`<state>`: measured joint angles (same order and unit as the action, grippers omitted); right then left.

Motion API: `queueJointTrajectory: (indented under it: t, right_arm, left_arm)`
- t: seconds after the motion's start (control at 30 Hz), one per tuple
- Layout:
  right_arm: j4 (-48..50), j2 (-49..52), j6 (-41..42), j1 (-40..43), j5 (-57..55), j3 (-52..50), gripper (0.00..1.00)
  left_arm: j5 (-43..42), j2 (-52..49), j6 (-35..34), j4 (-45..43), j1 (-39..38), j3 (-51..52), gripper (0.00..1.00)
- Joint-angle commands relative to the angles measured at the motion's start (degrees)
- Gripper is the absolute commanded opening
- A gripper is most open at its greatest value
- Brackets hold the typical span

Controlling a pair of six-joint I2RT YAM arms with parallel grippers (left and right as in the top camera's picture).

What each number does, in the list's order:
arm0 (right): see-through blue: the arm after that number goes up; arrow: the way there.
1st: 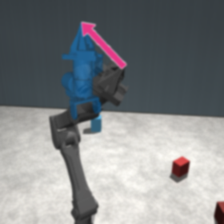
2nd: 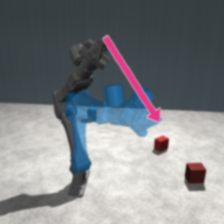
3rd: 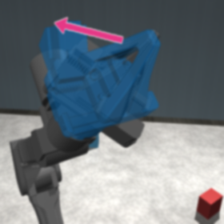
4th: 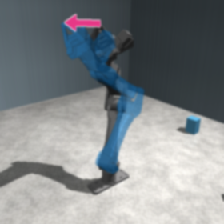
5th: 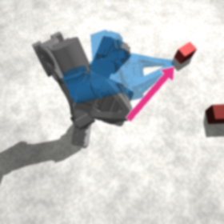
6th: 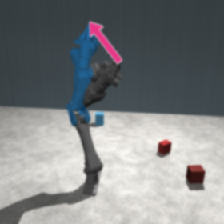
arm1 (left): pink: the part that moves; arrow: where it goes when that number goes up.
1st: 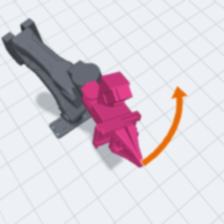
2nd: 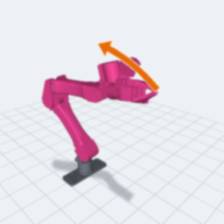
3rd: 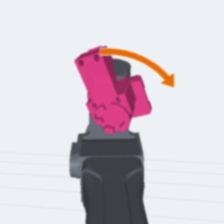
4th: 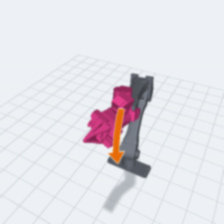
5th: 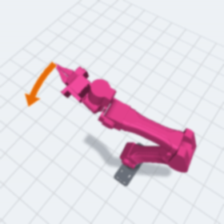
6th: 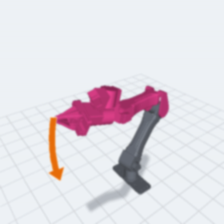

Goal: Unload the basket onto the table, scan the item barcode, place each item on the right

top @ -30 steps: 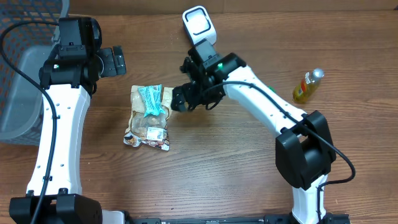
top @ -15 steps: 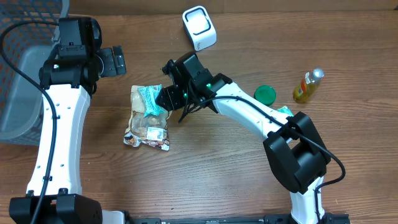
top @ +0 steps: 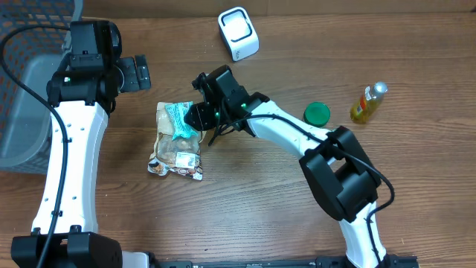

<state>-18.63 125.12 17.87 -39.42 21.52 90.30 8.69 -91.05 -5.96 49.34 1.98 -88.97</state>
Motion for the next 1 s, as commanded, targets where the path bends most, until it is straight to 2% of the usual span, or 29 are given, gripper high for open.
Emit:
queueJointTrajectory:
  t: [0.0, 0.2, 0.23, 0.33, 0.7, 0.97]
  right_arm:
    - [1.27, 1.73, 0.13, -1.2, -0.48, -0.59, 0.4]
    - [1.49, 3.91, 0.15, -1.55, -1.53, -0.63, 0.29]
    - [1.49, 3.91, 0.15, -1.55, -1.51, -0.63, 0.25]
    - [1.7, 3.91, 0.13, -1.55, -1.51, -0.61, 0.04]
    - [0.33, -4.63, -0.55, -0.04, -1.31, -0.55, 0.04]
    - [-12.33, -9.25, -3.56, 3.56, -1.29, -0.55, 0.04]
  left_arm:
    - [0.28, -0.13, 0.42, -0.07, -0.26, -0.39, 1.0]
    - [0.28, -0.13, 0.42, -0.07, -0.39, -0.39, 1.0]
    - [0.31, -0.13, 0.42, -0.07, -0.39, -0.39, 1.0]
    - [0.31, -0.13, 0.42, -0.07, -0.26, -0.39, 1.0]
    - [0.31, -0.15, 0.42, -0.07, -0.61, -0.39, 1.0]
    - [0.31, -0.13, 0.42, -0.07, -0.5, -0.39, 1.0]
